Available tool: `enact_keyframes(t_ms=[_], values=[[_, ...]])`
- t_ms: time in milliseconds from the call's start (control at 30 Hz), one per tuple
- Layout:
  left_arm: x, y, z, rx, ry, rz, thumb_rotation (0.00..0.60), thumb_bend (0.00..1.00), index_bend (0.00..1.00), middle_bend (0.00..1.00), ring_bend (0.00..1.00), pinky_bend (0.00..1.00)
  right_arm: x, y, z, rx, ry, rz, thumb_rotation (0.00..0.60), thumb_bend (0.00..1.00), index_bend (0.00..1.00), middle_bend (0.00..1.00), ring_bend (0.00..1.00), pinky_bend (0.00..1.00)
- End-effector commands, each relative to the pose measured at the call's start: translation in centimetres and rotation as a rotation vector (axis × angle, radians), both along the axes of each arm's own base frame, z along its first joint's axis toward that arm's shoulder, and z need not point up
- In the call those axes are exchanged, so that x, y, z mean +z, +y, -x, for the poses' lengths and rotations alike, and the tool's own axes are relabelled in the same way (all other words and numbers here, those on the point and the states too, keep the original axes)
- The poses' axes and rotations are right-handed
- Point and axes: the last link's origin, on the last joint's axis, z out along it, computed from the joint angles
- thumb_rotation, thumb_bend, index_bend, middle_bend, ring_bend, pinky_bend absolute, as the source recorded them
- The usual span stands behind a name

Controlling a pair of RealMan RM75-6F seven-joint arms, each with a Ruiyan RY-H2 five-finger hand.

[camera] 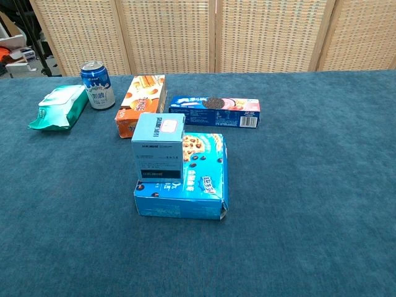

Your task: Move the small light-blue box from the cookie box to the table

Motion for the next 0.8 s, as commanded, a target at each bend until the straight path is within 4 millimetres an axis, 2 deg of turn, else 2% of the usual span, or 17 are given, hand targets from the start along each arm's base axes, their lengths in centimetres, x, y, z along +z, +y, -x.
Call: enact_keyframes(t_ms=[33,333,433,600,767,800], values=[[0.1,0.0,0.1,0.003,-0.001,0.001,0.600,0.00,0.00,0.00,0.00,0.00,0.0,-0.1,0.0,-0.003,0.000,-0.003,0.600,0.00,0.00,0.00,0.00,0.00],[-0.3,0.6,0.0,-0.008,0.016,0.021,0.600,0.00,0.00,0.00,0.00,0.00,0.3,0.2,0.0,0.002,-0.016,0.005,0.600,0.00,0.00,0.00,0.00,0.00],[-0.9,1.6,-0.8,-0.049,0.002,0.043,0.600,0.00,0.00,0.00,0.00,0.00,0.4,0.0,0.2,-0.002,-0.026,-0.001,0.600,0.00,0.00,0.00,0.00,0.00],[-2.9,4.2,-3.5,-0.175,-0.020,0.128,0.600,0.00,0.00,0.00,0.00,0.00,0.4,-0.3,0.4,-0.008,-0.029,-0.012,0.600,0.00,0.00,0.00,0.00,0.00],[-5.7,7.2,-7.9,-0.337,-0.067,0.267,0.600,0.00,0.00,0.00,0.00,0.00,0.4,-0.5,0.5,-0.017,-0.032,-0.011,0.600,0.00,0.00,0.00,0.00,0.00],[-7.1,8.2,-9.6,-0.390,-0.097,0.323,0.600,0.00,0.01,0.00,0.00,0.00,0.4,-0.5,0.5,-0.018,-0.027,-0.014,0.600,0.00,0.00,0.00,0.00,0.00]])
